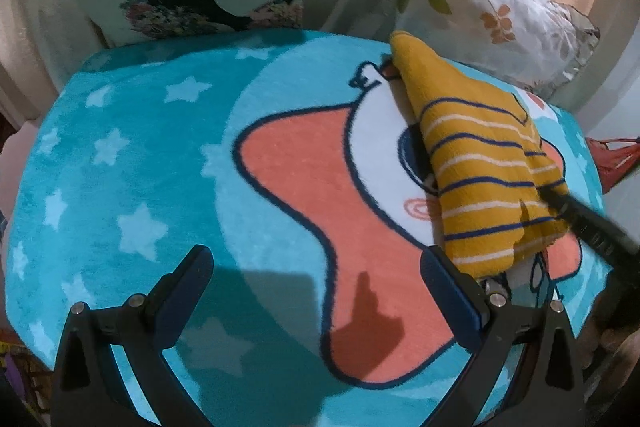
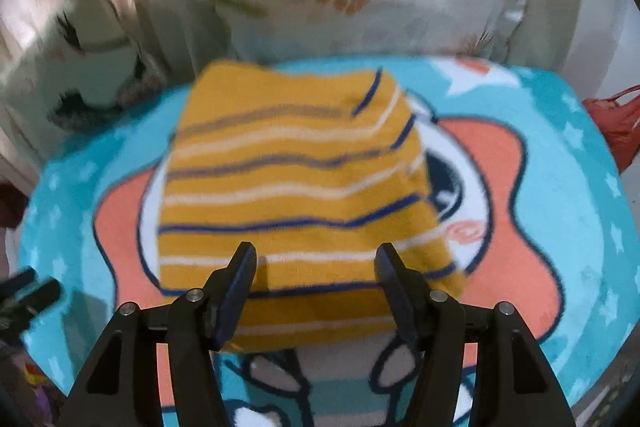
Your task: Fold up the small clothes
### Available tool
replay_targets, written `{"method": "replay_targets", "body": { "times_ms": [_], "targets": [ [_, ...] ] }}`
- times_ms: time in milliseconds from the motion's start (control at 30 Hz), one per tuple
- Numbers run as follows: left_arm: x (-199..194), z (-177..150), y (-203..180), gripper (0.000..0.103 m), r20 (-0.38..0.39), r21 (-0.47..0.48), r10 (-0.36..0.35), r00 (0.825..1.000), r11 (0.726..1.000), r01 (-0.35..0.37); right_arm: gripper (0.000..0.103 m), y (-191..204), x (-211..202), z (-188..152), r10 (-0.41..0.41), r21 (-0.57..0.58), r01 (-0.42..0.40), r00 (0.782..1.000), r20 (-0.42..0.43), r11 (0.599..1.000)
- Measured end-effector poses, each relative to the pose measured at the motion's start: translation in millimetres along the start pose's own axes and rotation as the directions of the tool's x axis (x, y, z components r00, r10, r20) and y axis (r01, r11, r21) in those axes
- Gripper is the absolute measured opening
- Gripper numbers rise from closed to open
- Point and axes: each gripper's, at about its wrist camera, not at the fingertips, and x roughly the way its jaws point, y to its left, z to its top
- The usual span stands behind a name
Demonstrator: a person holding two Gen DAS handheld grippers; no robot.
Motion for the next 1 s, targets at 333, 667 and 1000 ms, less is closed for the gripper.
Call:
{"method": "replay_targets", "body": {
  "times_ms": [333, 667, 1000],
  "targets": [
    [-10, -13, -6, 0.103, 0.010, -0.042, 0.033, 0.999, 0.999, -0.033, 0.030, -34, 43, 65, -0.022, 0.036, 0.022, 1.000, -0.005, 0.999],
    [-35, -34, -17, 0.103, 0.022, -0.160, 0.154, 0.988, 0.976, -0.149, 0.035, -81, 50, 81, 0.002, 0.067, -0.001, 1.000, -0.017, 0.998],
    [-52, -77, -15, 0.103, -0.006, -0.315, 0.236, 0.972, 0.922, -0.226, 0.037, -45, 81, 92, -0.042, -0.153, 0.033, 0.997, -0.060, 0.988]
  ]
}}
